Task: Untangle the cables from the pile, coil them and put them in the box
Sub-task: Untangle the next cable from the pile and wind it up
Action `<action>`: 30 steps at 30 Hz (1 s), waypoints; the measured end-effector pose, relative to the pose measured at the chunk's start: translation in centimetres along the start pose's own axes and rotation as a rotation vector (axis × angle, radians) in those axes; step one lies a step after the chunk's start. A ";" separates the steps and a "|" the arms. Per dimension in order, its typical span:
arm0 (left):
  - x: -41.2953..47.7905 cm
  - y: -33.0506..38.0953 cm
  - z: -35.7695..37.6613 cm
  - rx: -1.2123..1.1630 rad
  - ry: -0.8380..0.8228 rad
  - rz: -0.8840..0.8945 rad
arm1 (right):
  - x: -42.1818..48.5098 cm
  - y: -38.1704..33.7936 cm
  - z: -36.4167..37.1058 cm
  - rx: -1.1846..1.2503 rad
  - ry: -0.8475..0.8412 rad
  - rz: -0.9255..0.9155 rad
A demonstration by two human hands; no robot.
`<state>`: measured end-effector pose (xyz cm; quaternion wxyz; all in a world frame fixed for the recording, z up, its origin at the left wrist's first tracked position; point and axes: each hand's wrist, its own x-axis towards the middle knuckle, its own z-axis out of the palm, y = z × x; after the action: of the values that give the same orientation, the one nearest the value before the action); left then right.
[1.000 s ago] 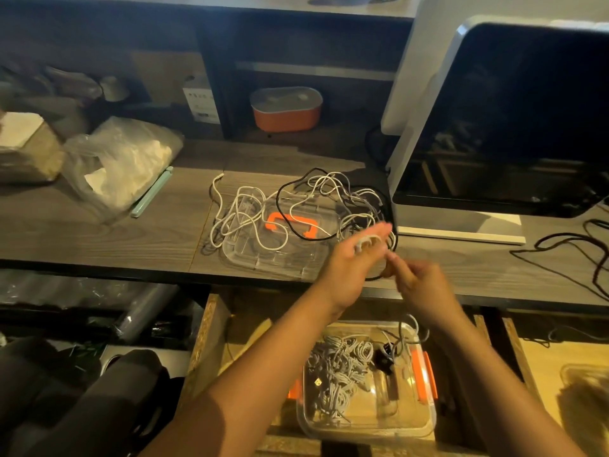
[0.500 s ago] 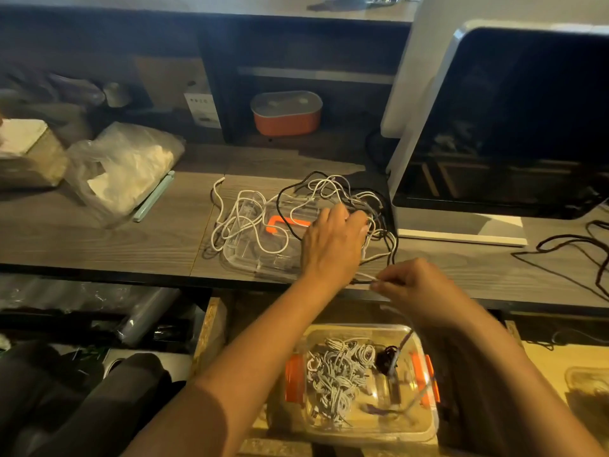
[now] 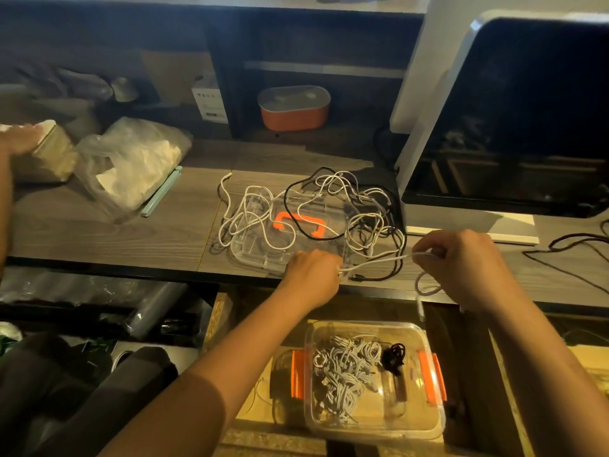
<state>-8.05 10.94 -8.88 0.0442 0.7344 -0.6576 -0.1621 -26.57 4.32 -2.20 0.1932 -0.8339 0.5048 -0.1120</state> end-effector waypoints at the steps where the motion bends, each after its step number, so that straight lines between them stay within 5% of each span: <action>1: 0.1 -0.3 0.0 -0.141 -0.064 -0.001 | 0.1 0.4 0.1 -0.012 0.008 0.005; 4: -0.1 -0.6 -0.3 -0.670 -0.204 0.044 | 0.4 1.5 0.6 -0.024 -0.054 0.064; 8: -1.4 2.0 -2.1 -1.669 -0.311 0.050 | 0.4 1.5 2.9 -0.098 -0.189 0.117; 12: 0.0 4.5 -3.5 -1.884 -0.095 0.103 | -0.6 -1.0 5.7 -0.149 -0.424 0.017; 15: 1.3 5.8 -3.9 -1.580 0.278 -0.088 | -1.4 -3.4 6.5 -0.185 -0.510 -0.126; 18: 2.3 4.4 -2.2 -0.656 0.626 -0.039 | -1.4 -4.0 6.3 -0.170 -0.465 -0.162; 21: 2.7 2.0 -1.0 -0.163 0.549 -0.044 | -1.0 -3.1 5.3 -0.227 -0.435 -0.124; 30: 1.5 1.2 -0.1 -0.019 0.110 0.011 | 0.1 -0.2 2.8 -0.126 -0.085 0.056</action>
<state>-8.99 9.31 -8.69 0.0880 0.7380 -0.6567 -0.1276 -25.26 4.87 -4.66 0.1645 -0.8340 0.5252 -0.0390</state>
